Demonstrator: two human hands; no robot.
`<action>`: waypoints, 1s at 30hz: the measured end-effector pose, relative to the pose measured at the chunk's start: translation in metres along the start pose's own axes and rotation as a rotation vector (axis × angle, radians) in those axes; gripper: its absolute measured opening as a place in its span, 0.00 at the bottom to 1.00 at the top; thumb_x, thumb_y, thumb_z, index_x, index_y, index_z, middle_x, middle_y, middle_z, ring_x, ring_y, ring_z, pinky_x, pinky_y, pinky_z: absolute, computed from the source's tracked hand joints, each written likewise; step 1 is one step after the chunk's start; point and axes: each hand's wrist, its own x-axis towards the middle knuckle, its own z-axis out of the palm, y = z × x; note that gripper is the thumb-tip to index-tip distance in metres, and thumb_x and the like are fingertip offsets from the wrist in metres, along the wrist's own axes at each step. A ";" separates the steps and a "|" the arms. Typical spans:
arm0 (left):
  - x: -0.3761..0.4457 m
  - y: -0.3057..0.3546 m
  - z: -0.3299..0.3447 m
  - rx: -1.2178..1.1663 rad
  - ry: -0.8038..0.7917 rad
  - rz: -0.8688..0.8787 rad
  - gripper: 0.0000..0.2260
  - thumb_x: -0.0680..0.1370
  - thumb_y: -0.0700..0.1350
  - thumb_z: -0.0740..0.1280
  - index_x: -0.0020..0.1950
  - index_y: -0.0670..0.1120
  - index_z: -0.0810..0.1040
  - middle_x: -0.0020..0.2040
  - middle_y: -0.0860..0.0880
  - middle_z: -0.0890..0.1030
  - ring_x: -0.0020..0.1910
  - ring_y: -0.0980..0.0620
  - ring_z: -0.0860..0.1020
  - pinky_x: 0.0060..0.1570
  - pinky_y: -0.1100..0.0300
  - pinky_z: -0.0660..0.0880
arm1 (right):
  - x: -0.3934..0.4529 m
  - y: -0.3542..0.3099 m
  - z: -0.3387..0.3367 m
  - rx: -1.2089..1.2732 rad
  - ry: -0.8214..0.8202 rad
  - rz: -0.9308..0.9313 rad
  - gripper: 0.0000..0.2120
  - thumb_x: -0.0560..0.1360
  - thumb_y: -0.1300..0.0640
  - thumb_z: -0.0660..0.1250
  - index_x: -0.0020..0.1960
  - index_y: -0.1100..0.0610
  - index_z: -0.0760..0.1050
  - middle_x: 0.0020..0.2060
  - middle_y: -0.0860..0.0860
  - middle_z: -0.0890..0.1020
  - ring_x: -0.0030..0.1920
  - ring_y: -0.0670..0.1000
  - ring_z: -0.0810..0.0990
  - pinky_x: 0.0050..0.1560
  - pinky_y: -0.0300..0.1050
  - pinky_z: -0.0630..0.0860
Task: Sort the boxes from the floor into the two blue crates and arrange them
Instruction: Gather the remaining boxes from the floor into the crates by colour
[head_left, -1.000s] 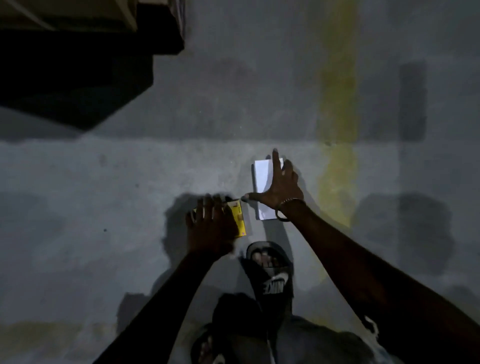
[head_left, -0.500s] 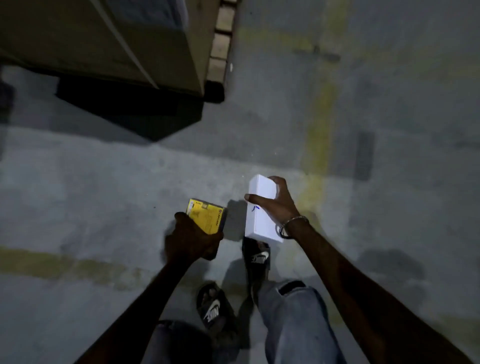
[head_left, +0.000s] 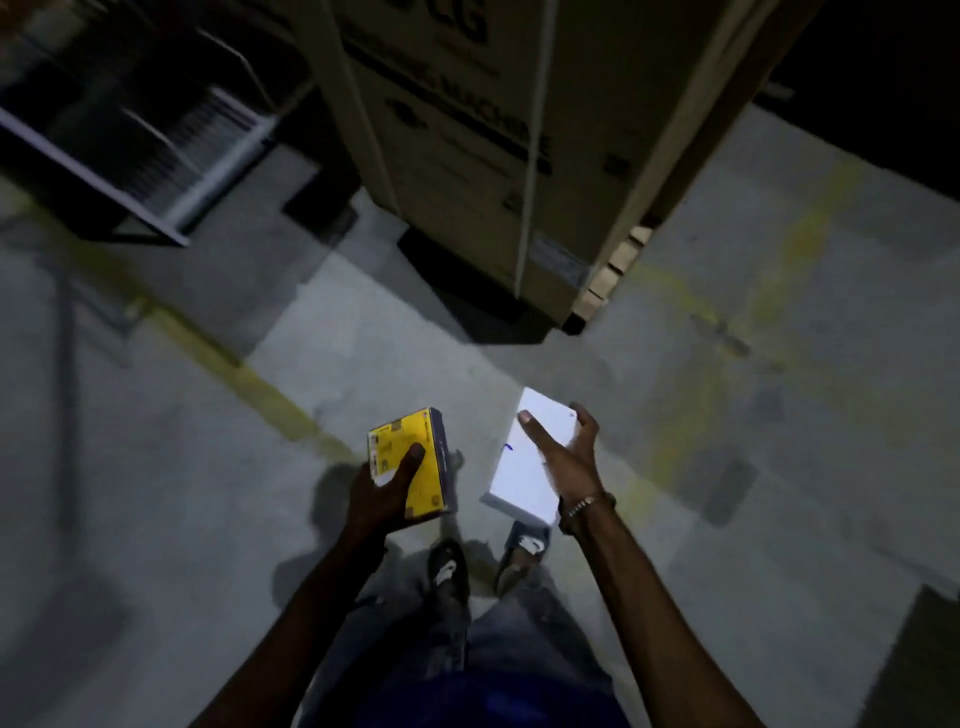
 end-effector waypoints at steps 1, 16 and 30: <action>-0.005 0.008 -0.012 -0.031 0.051 0.015 0.17 0.73 0.62 0.77 0.52 0.51 0.85 0.47 0.54 0.86 0.45 0.55 0.84 0.36 0.59 0.83 | -0.003 -0.008 0.007 0.016 -0.023 -0.003 0.34 0.73 0.54 0.78 0.70 0.47 0.61 0.55 0.53 0.79 0.40 0.51 0.84 0.36 0.45 0.83; 0.123 0.132 -0.211 -0.482 0.136 0.117 0.14 0.81 0.54 0.71 0.61 0.47 0.81 0.55 0.47 0.87 0.54 0.45 0.85 0.47 0.52 0.83 | 0.007 -0.136 0.286 -0.109 -0.382 -0.131 0.24 0.78 0.56 0.72 0.71 0.49 0.68 0.66 0.56 0.80 0.61 0.59 0.83 0.60 0.59 0.80; 0.279 0.332 -0.346 -0.661 0.109 0.243 0.19 0.78 0.53 0.74 0.65 0.45 0.80 0.58 0.44 0.86 0.59 0.40 0.84 0.62 0.41 0.79 | 0.034 -0.274 0.547 -0.135 -0.571 -0.124 0.19 0.79 0.55 0.71 0.69 0.54 0.72 0.56 0.58 0.86 0.42 0.53 0.87 0.37 0.46 0.83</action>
